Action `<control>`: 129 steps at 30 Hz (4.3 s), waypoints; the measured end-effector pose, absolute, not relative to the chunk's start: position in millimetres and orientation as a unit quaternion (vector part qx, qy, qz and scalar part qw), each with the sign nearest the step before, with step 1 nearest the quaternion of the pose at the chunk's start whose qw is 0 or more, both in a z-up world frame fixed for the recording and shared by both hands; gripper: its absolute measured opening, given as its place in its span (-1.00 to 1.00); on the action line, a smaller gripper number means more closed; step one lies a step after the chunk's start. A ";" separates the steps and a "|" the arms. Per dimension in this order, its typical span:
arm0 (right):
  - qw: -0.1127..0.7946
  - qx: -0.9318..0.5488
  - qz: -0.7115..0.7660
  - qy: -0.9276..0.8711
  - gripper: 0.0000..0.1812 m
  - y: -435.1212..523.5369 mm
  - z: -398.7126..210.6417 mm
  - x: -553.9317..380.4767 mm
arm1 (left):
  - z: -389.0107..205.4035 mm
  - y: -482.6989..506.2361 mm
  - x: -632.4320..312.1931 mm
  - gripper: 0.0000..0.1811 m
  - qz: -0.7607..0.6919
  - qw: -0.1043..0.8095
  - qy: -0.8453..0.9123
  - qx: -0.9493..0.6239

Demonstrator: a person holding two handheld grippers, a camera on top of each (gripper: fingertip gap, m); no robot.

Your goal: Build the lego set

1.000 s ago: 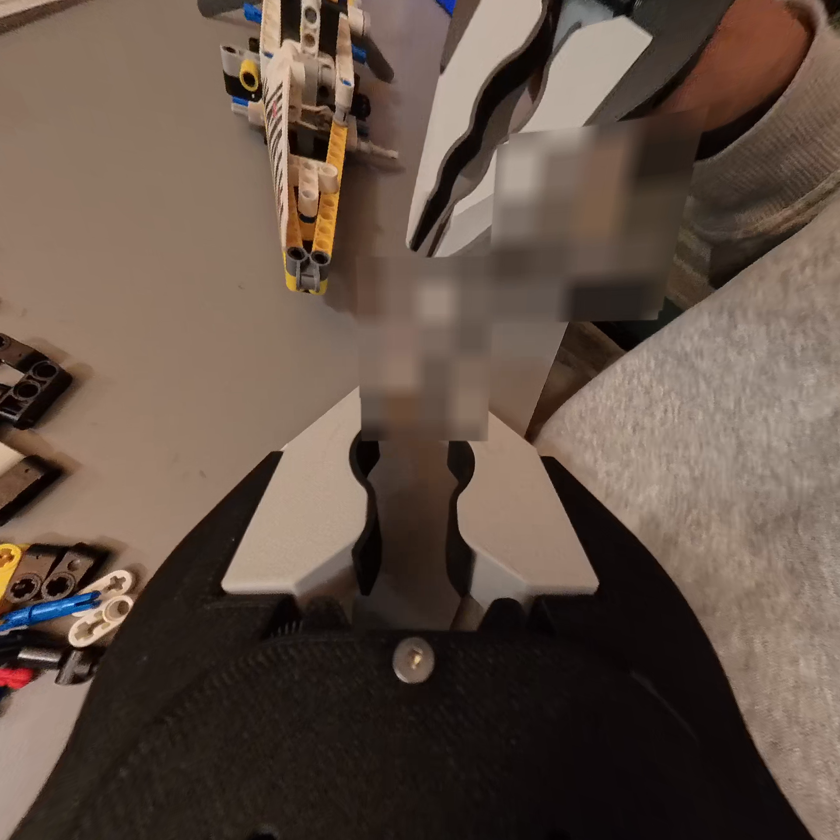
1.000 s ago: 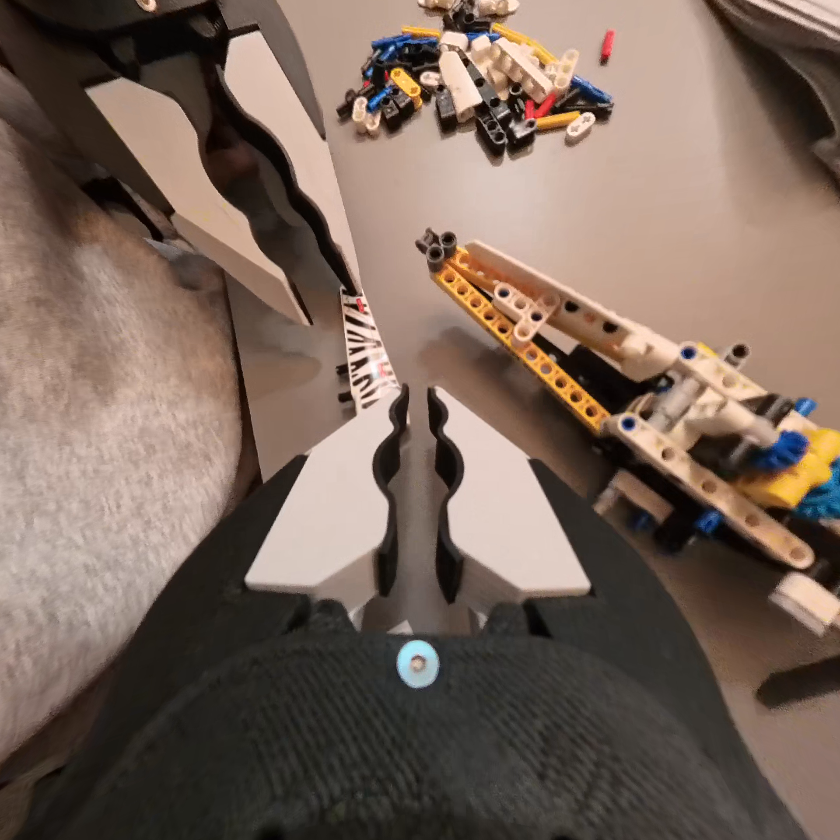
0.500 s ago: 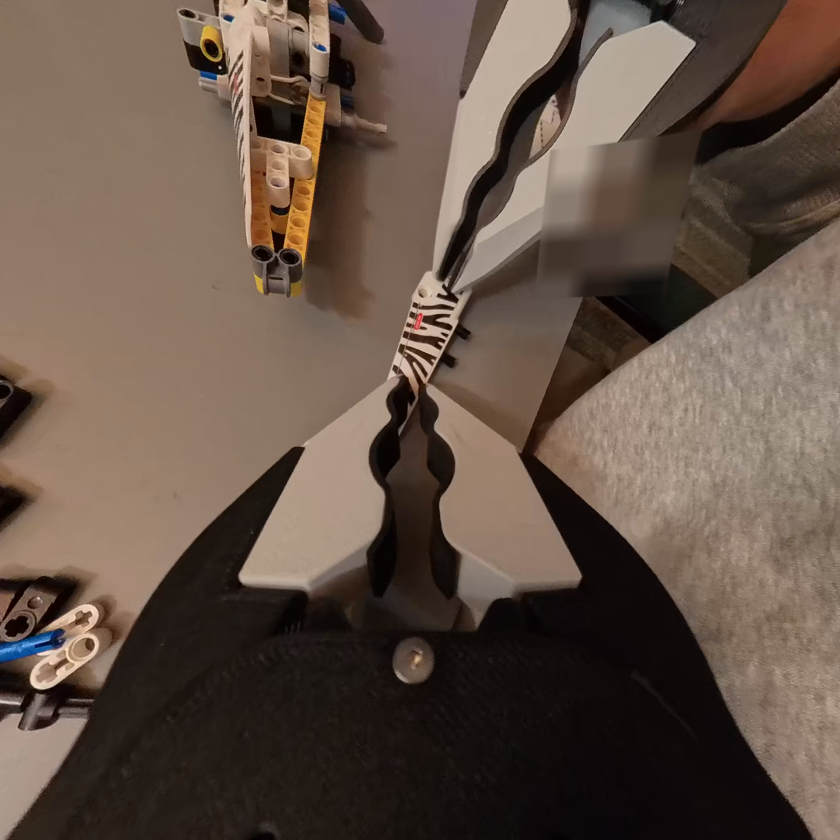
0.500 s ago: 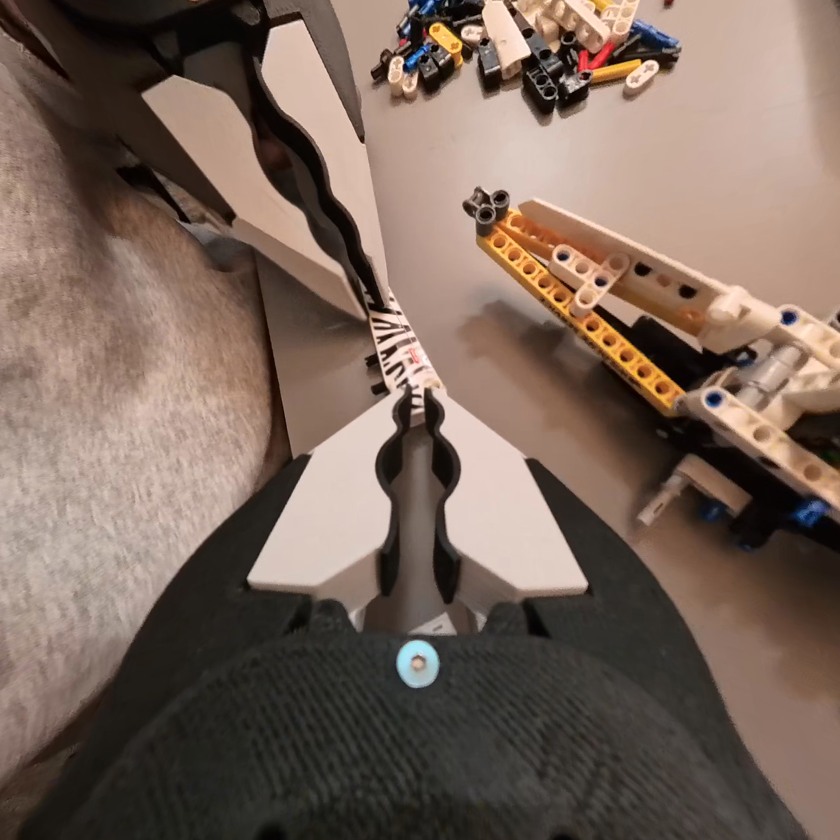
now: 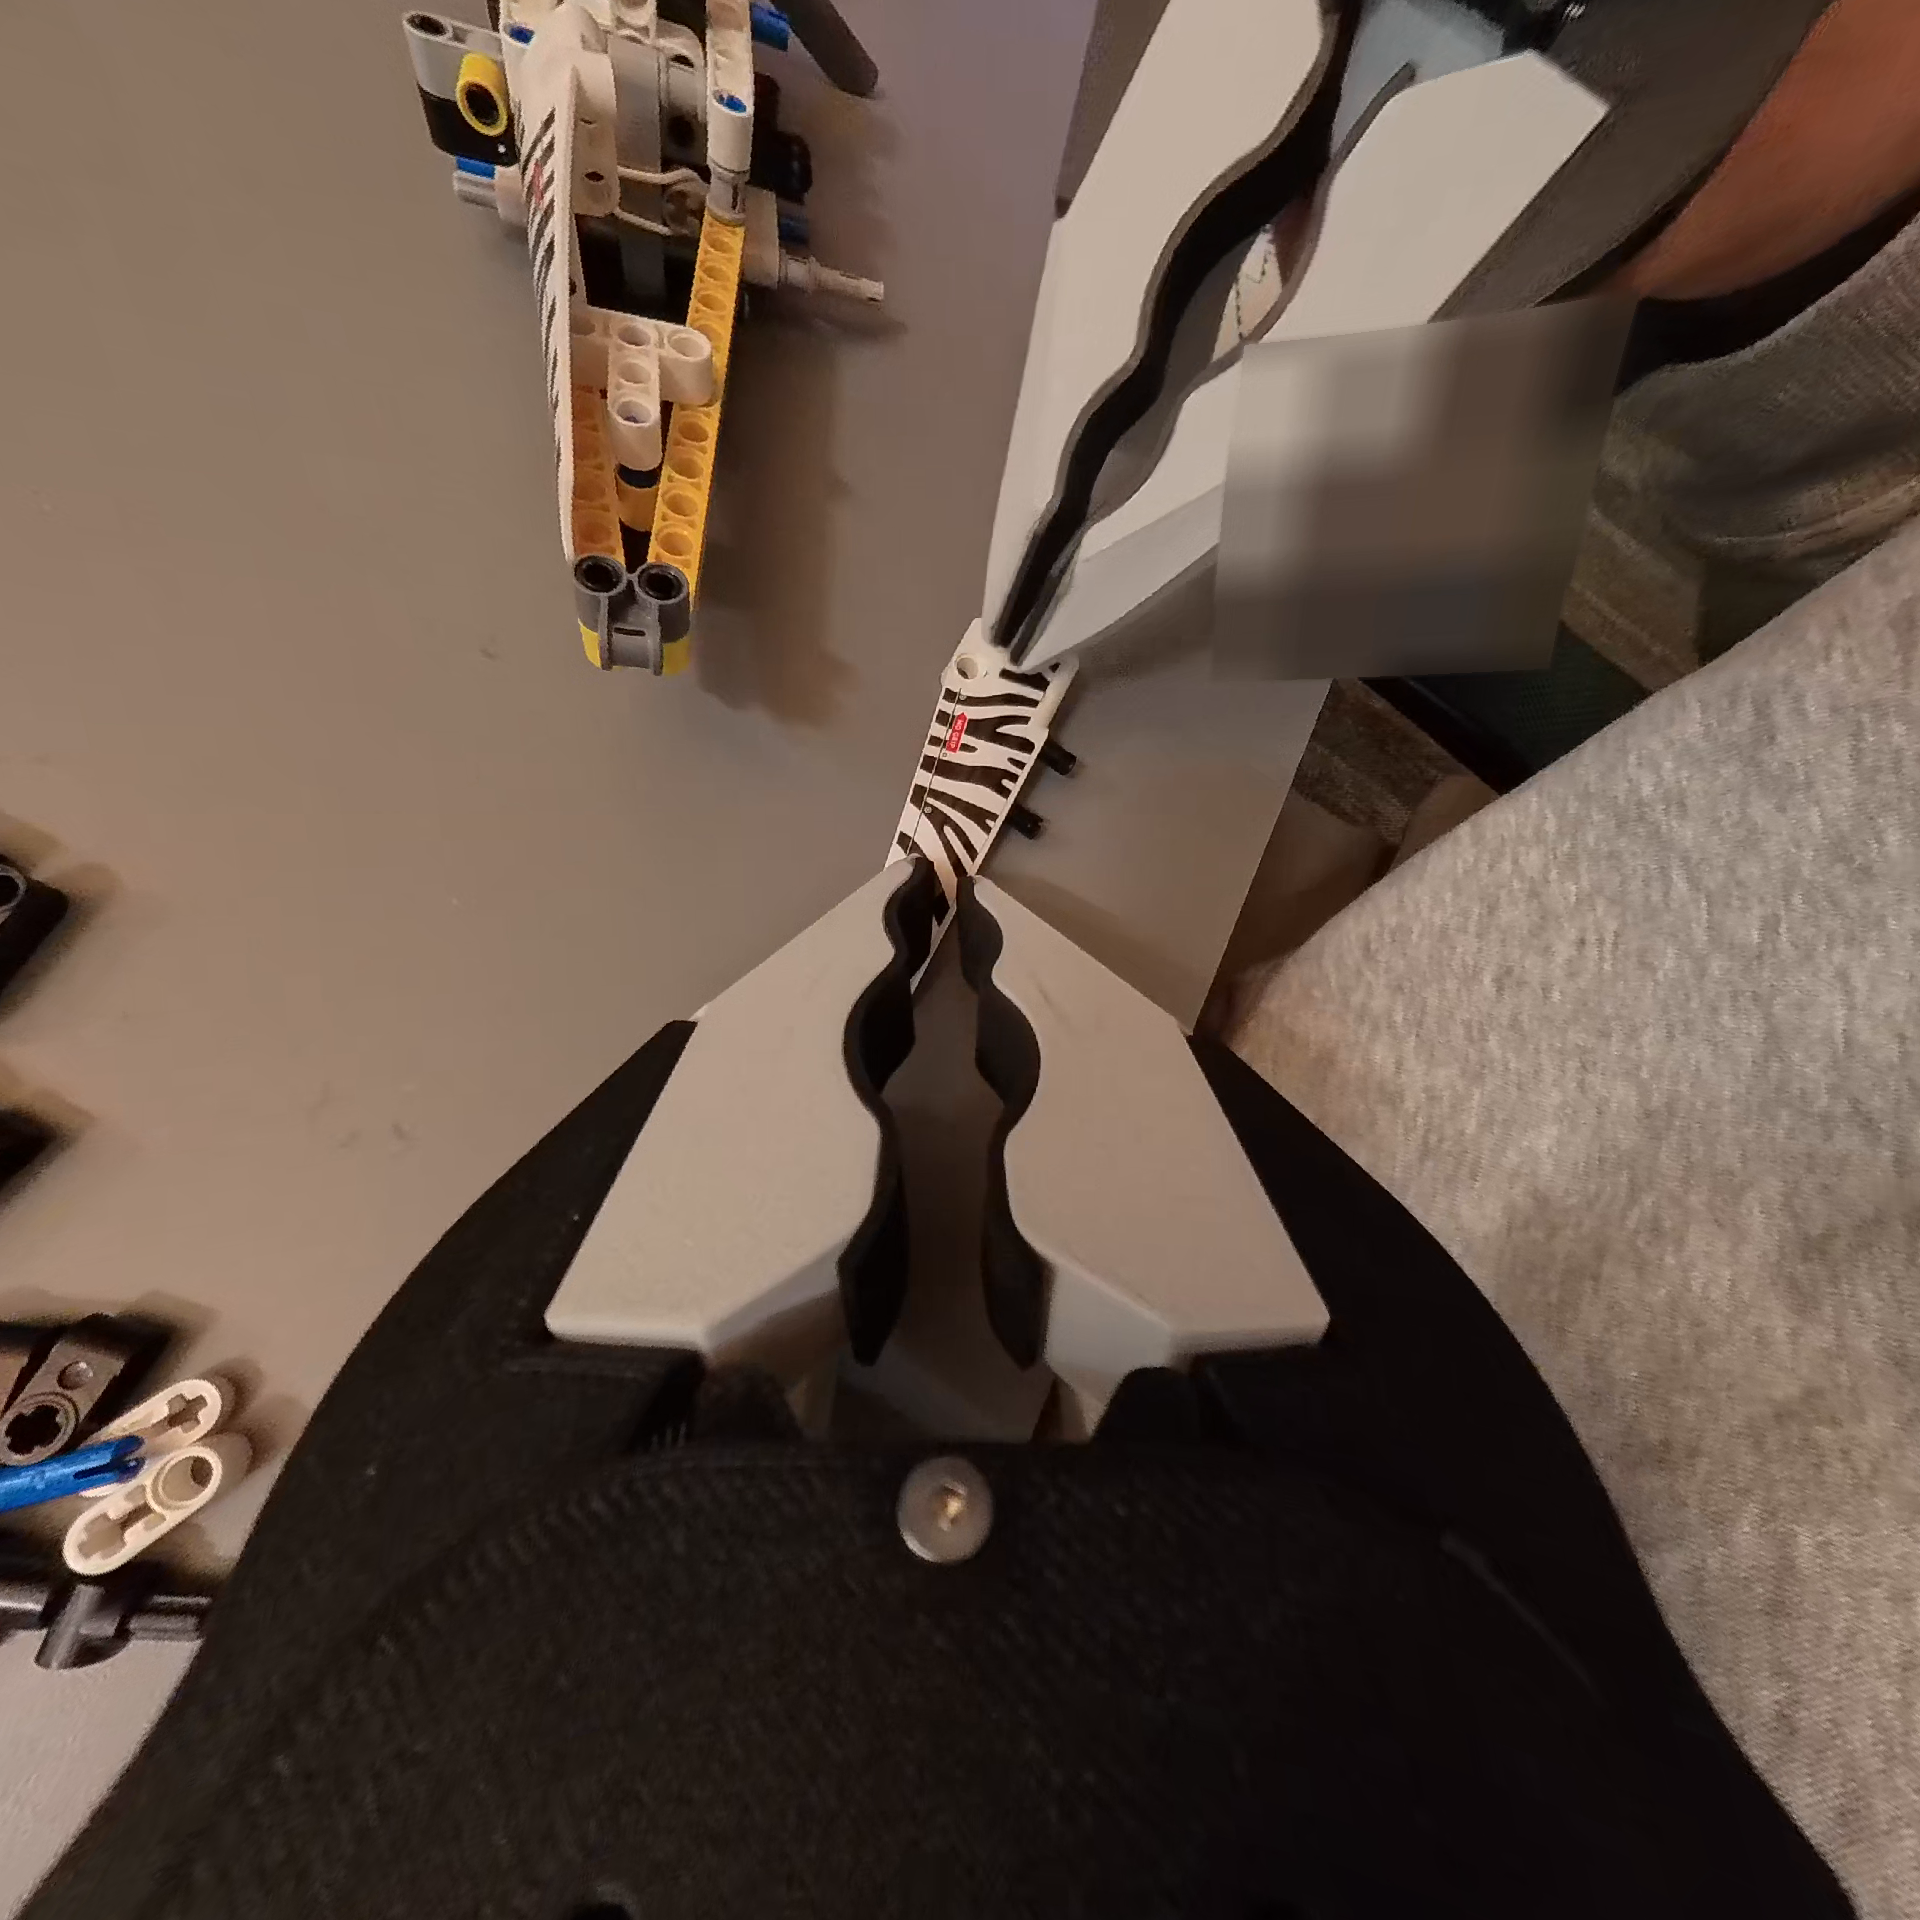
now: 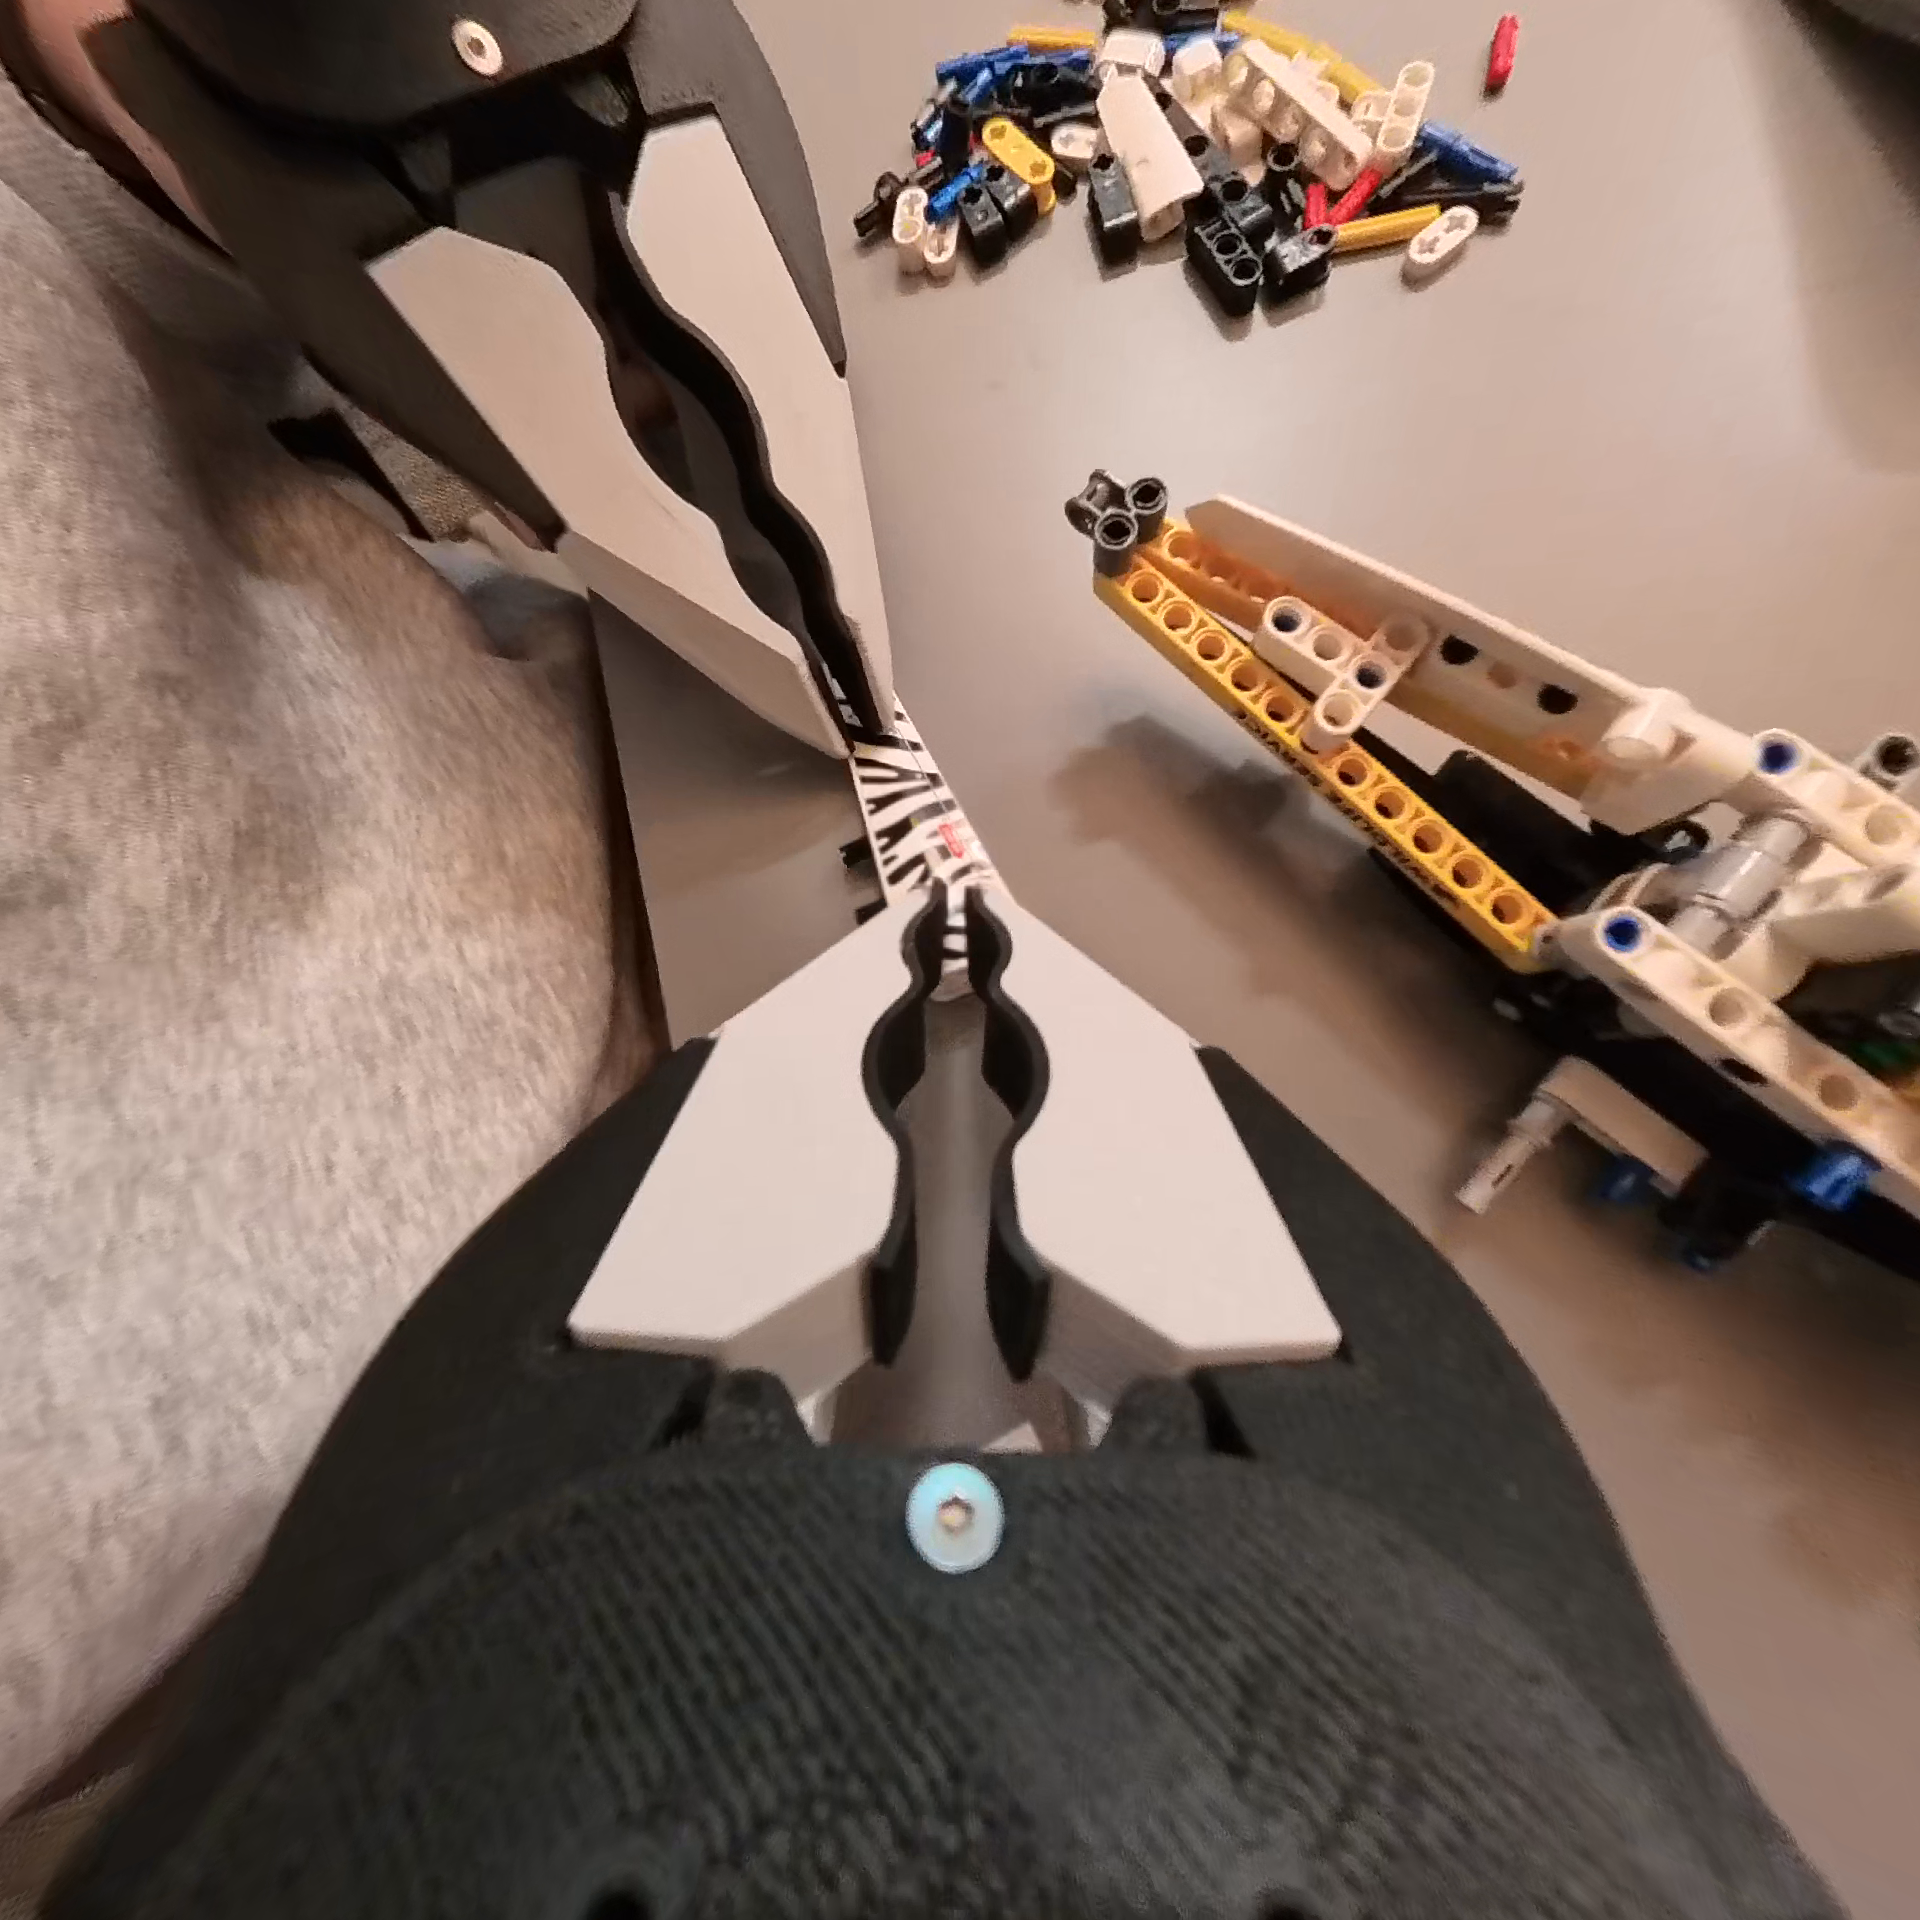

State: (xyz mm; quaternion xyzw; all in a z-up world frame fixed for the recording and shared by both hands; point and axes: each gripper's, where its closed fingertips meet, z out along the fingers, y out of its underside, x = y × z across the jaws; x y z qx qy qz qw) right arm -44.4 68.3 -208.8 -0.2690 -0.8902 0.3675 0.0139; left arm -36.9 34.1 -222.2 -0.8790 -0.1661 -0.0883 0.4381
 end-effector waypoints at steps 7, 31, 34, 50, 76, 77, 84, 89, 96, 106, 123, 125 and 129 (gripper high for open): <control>0.022 -0.283 0.359 -0.889 -0.99 76.2 -210.6 -52.0 | -222.1 34.1 -36.8 -0.96 -0.094 0.439 -0.170 -0.877; 0.022 -0.272 0.347 -0.897 -1.00 75.8 -212.1 -44.5 | -222.4 34.2 -36.6 -0.97 -0.098 0.441 -0.173 -0.875; 0.023 -0.275 0.357 -0.893 -0.99 76.8 -208.0 -45.3 | -222.4 34.2 -36.7 -0.97 -0.097 0.441 -0.173 -0.875; -0.001 -0.255 0.345 -0.903 -0.96 73.0 -208.7 -37.8 | -222.2 34.1 -36.6 -0.97 -0.106 0.442 -0.176 -0.873; 0.015 -0.255 0.332 -0.908 -0.93 67.4 -215.5 -60.6 | -222.1 34.0 -36.9 -0.98 -0.128 0.442 -0.187 -0.868; 0.012 -0.252 0.340 -0.906 -0.92 62.9 -212.9 -60.4 | -222.1 34.0 -37.0 -0.98 -0.128 0.442 -0.187 -0.868; 0.016 -0.232 0.321 -0.918 -0.90 55.1 -220.5 -58.3 | -222.3 34.0 -37.2 -0.98 -0.127 0.442 -0.187 -0.868; 0.025 -0.252 0.311 -0.916 -0.92 69.2 -221.4 -61.2 | -222.3 34.0 -37.2 -0.98 -0.127 0.442 -0.187 -0.868; 0.022 -0.229 0.344 -0.911 -0.94 43.3 -217.0 -58.7 | -222.3 34.1 -37.3 -0.98 -0.130 0.442 -0.189 -0.867; 0.039 -0.265 0.328 -0.906 -0.94 73.4 -217.9 -60.2 | -222.4 34.2 -37.3 -0.98 -0.126 0.442 -0.187 -0.868; -0.010 -0.230 0.347 -0.909 -0.74 54.4 -223.6 -42.4 | -223.6 29.6 -36.9 -0.98 -0.100 0.436 -0.169 -0.878; -0.013 -0.232 0.350 -0.908 -0.74 54.5 -223.7 -42.0 | -224.6 25.1 -37.5 -0.98 -0.091 0.430 -0.162 -0.884; -0.017 -0.234 0.355 -0.905 -0.75 54.3 -223.6 -42.1 | -226.7 12.7 -41.3 -0.99 -0.097 0.412 -0.165 -0.891</control>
